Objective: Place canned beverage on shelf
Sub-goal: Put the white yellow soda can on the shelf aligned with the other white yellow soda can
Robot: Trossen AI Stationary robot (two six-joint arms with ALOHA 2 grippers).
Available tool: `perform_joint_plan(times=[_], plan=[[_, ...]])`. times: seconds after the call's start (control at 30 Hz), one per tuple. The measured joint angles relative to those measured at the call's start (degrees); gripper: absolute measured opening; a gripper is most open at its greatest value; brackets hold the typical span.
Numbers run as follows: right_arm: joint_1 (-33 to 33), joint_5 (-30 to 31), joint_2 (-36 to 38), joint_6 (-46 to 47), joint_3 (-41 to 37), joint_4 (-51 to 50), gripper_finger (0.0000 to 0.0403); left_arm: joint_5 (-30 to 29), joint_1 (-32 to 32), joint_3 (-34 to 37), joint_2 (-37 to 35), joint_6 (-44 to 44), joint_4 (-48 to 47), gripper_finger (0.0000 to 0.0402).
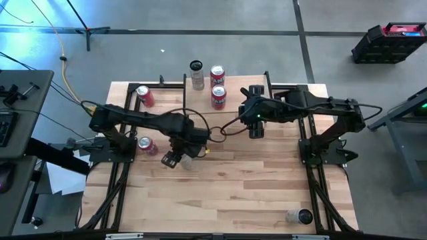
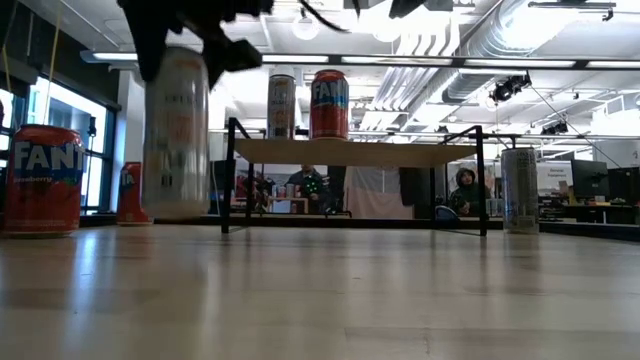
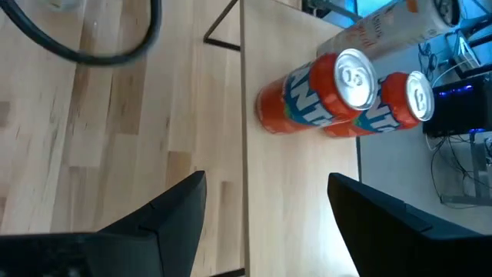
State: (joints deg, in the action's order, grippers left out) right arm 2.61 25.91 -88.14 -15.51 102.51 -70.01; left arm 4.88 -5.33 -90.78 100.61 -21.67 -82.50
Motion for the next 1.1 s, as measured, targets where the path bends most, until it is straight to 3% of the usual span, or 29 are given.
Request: perform_joint_plan(times=[0.47,0.73,1.1], plan=[[0.0,0.0,0.0,-1.5,-1.4,2.4,0.0256,-4.2,0.0,0.0,3.7,-2.8,3.3,0.0244],[0.0,0.0,0.0,-1.5,-1.4,2.7,0.0256,-4.0,0.0,0.0,3.7,1.2,4.8,0.0274],[0.0,0.1,0.0,-1.5,-1.4,3.9,0.0256,-4.0,0.0,0.0,3.7,6.6,7.0,0.0281]])
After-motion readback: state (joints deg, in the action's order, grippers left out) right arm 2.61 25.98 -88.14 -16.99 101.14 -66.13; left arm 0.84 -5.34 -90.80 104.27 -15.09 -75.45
